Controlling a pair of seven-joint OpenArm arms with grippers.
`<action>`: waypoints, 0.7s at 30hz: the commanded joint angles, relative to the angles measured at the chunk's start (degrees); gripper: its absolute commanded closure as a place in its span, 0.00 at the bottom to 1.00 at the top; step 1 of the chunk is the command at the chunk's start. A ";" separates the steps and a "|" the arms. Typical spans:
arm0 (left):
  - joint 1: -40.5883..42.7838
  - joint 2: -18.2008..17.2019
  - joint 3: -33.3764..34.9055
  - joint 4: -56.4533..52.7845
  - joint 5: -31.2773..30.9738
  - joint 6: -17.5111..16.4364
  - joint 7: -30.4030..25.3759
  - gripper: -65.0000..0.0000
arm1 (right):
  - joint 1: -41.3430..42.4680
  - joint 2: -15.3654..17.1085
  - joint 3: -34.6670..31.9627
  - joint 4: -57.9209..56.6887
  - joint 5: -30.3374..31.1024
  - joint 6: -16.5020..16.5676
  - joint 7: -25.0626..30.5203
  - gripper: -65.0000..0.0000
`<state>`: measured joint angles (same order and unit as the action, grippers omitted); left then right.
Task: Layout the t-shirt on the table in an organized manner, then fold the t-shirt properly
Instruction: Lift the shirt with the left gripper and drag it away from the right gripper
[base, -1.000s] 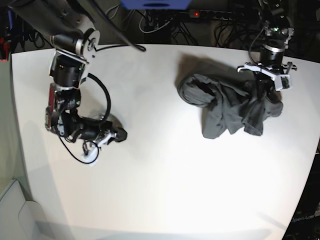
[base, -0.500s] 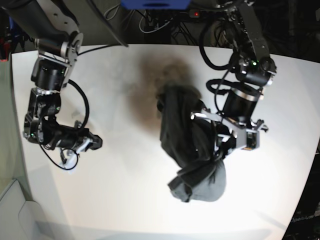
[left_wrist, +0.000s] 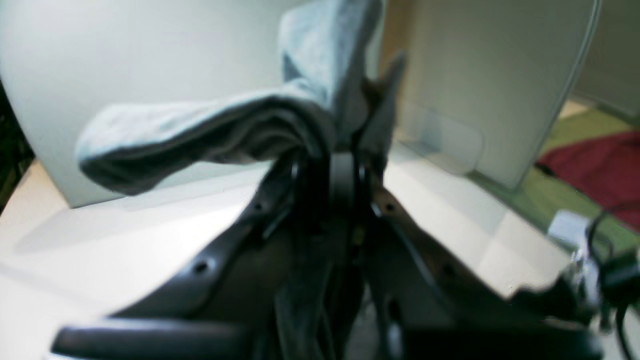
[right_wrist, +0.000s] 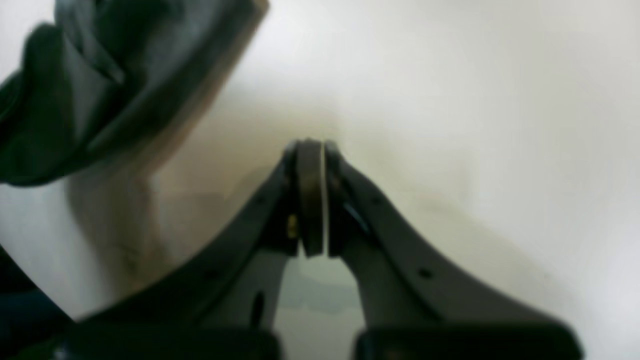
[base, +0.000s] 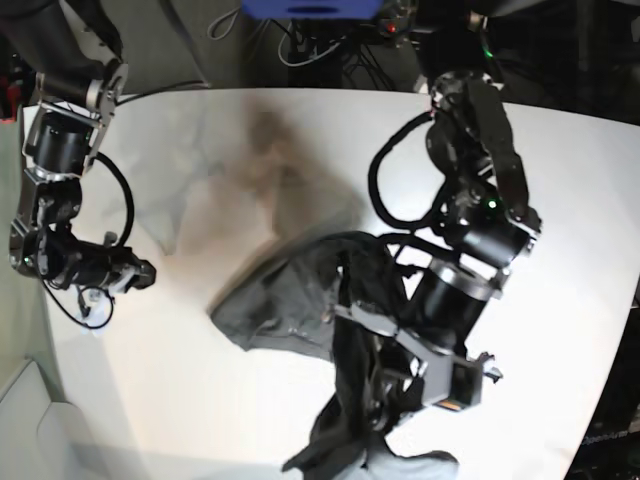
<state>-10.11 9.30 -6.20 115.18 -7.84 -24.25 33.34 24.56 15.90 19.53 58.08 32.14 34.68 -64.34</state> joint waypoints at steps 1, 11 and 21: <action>-1.10 -0.30 -0.70 1.00 -0.82 0.12 -2.18 0.99 | 1.69 0.93 0.12 0.95 1.57 0.44 1.08 1.00; 8.92 -2.40 -21.72 -0.32 -0.74 0.12 -2.88 0.99 | 1.25 -0.74 -0.23 0.95 1.57 0.44 1.08 1.00; 15.78 -2.84 -34.55 -3.48 -0.56 -0.15 -2.44 0.98 | 6.17 -5.22 -6.47 0.95 1.49 0.44 1.00 0.99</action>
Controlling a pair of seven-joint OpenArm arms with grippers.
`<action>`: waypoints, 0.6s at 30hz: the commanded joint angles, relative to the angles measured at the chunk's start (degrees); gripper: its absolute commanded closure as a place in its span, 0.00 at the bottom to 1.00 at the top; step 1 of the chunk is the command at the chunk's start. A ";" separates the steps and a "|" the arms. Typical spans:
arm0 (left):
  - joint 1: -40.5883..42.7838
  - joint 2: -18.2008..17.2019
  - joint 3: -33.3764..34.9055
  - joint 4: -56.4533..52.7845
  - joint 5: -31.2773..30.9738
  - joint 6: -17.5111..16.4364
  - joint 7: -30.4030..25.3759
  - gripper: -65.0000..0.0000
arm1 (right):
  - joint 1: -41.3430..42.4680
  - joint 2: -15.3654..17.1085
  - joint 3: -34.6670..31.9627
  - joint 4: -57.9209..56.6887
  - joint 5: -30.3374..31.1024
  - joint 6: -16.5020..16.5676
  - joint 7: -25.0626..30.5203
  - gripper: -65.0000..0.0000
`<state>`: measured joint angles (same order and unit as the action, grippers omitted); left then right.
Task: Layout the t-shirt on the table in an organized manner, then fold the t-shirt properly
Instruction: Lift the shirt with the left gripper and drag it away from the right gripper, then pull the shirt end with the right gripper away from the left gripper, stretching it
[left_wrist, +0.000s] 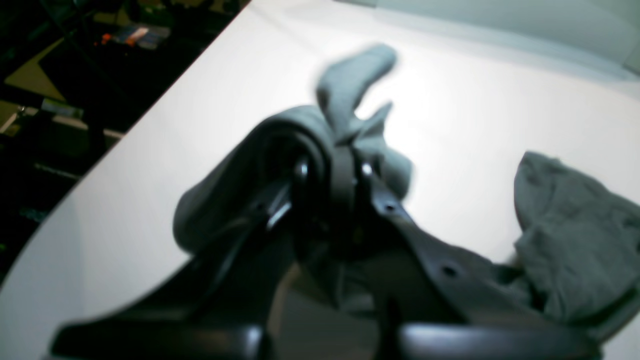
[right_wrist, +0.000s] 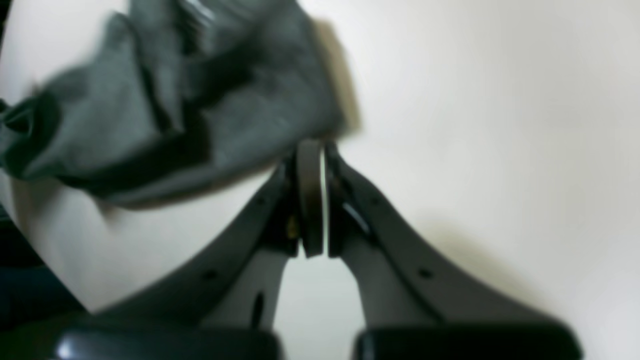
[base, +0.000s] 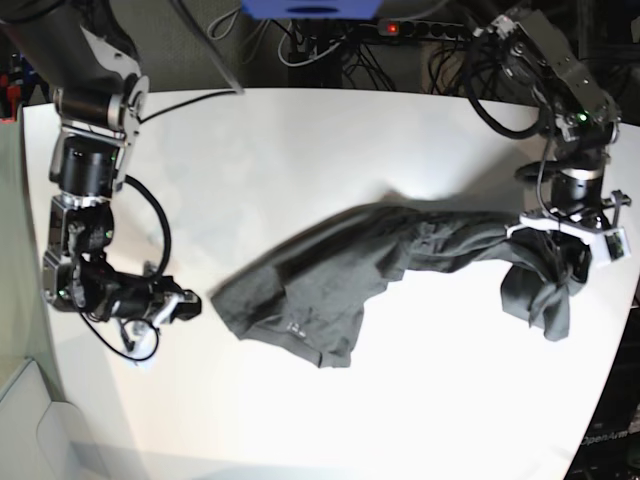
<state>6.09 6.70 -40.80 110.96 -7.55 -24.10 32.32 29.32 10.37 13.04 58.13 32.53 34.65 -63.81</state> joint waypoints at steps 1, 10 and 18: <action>-0.07 -0.24 -0.13 0.38 -0.67 -0.30 -1.41 0.98 | 1.93 -0.04 -0.86 0.90 1.09 0.47 0.47 0.99; 5.39 -2.26 -0.22 -0.14 -0.84 -0.47 -1.33 0.54 | 6.15 -2.06 -11.32 0.90 1.09 0.47 0.56 0.71; 9.08 -2.26 -4.17 0.03 -1.02 -0.74 -1.41 0.14 | 7.38 -1.27 -15.54 0.90 0.92 0.47 6.62 0.65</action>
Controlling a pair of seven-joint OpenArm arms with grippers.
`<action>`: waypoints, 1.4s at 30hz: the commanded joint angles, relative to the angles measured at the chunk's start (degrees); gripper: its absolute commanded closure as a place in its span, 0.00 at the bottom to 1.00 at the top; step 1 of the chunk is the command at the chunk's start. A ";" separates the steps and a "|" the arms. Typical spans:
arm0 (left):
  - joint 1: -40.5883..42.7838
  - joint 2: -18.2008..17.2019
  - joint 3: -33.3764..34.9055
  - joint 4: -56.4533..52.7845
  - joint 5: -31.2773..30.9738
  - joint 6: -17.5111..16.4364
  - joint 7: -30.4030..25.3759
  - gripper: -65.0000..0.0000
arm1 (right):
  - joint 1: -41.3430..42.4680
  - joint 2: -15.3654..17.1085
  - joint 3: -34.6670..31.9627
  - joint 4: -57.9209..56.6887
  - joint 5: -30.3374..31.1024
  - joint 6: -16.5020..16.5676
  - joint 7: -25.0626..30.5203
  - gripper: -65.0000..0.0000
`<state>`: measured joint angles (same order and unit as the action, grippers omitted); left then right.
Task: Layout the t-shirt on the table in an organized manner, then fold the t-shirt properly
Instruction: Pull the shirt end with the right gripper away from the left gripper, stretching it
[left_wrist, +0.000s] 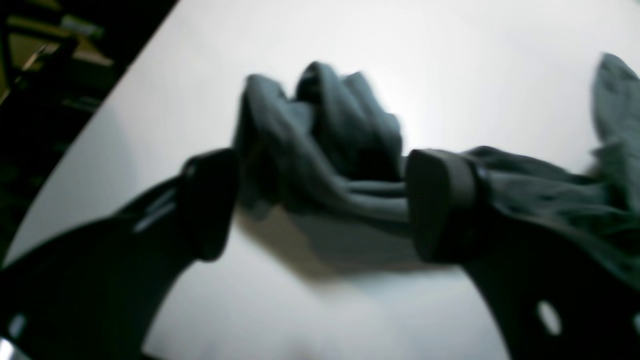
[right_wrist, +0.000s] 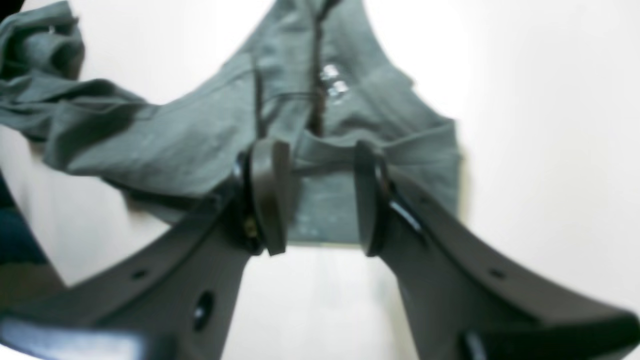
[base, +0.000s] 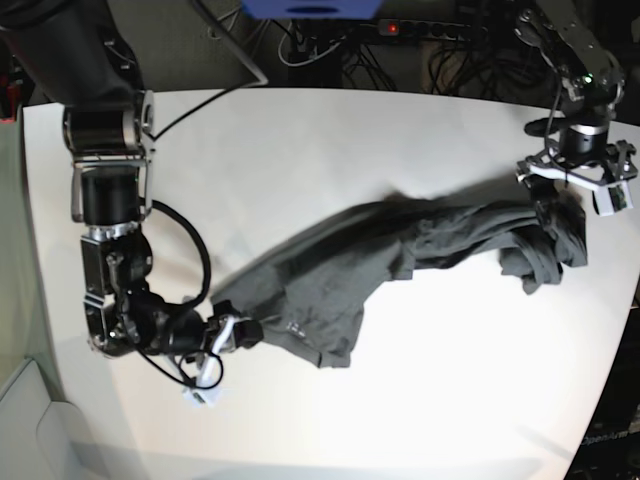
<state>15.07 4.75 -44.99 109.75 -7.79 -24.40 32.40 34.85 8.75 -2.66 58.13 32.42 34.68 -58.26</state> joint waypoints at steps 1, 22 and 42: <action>0.62 -0.31 -0.15 1.23 -0.87 -0.43 -1.68 0.09 | 1.76 1.05 0.24 0.82 1.03 0.44 1.34 0.64; 4.93 -0.31 1.08 1.32 -0.78 -0.43 -1.50 0.02 | 5.02 4.56 -12.07 -12.28 -16.38 0.18 22.52 0.39; 4.75 -0.31 1.08 1.06 -0.87 -0.43 -1.77 0.02 | 6.07 1.75 -8.55 -25.03 -16.47 0.18 32.55 0.40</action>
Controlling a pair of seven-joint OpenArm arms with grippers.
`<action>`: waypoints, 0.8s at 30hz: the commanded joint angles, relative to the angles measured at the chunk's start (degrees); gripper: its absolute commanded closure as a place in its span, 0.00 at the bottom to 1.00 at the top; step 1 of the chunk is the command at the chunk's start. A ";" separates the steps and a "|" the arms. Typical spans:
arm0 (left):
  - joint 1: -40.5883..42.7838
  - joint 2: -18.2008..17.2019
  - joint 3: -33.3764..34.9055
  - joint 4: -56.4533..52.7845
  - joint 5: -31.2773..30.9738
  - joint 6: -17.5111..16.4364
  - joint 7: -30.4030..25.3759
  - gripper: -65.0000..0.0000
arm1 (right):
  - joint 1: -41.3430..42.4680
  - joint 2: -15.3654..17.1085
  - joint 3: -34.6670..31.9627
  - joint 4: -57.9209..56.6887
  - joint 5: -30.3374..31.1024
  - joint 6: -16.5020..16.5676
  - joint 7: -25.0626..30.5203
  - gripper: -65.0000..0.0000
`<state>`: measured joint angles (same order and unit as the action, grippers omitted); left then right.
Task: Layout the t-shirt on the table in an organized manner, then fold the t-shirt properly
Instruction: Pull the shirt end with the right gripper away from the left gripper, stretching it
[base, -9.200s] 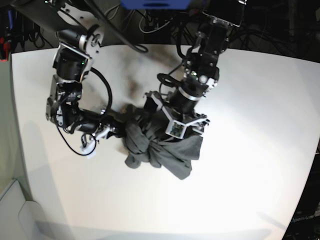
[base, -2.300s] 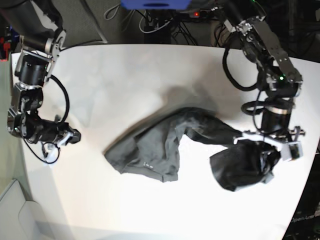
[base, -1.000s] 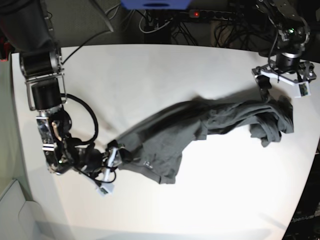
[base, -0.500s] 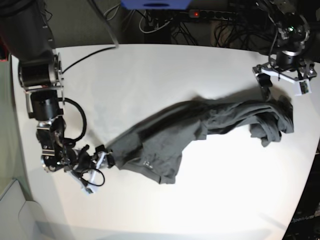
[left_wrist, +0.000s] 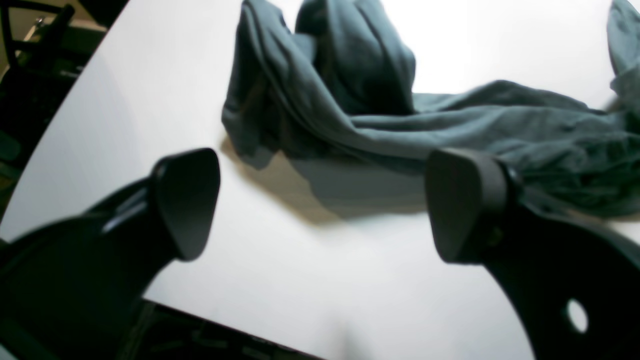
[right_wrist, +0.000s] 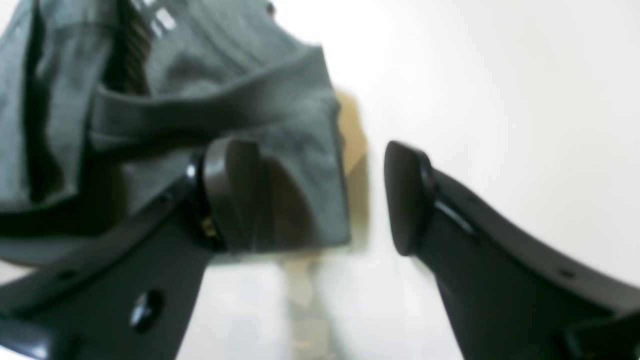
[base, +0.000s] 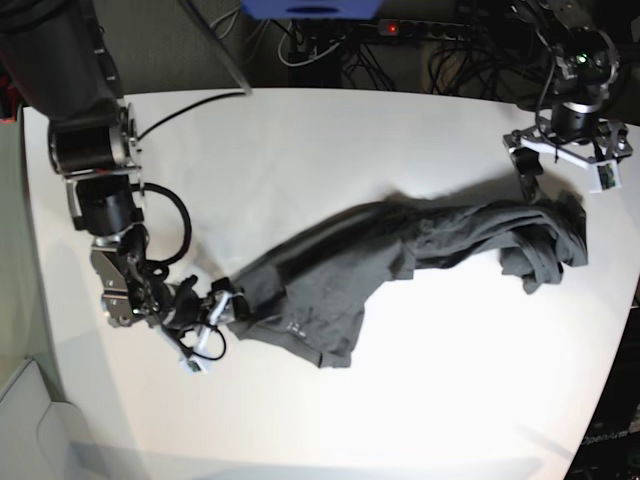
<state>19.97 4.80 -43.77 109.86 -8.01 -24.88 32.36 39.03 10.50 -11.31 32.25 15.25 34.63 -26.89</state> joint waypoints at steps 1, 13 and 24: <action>-0.14 -0.36 -0.14 0.95 -0.65 0.05 -1.72 0.02 | 1.63 0.00 0.01 0.85 0.71 0.22 1.18 0.43; -0.23 -0.36 -0.14 0.77 -0.65 0.05 -1.90 0.02 | 3.92 0.62 0.10 1.29 0.71 0.49 -0.84 1.00; -0.41 -0.01 -0.23 1.04 -0.74 0.05 -1.90 0.02 | 7.96 16.53 4.85 33.20 0.71 5.37 -20.36 1.00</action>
<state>19.84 5.19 -43.79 109.65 -8.23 -24.91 31.94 44.27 26.33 -6.79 64.45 15.05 39.81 -49.91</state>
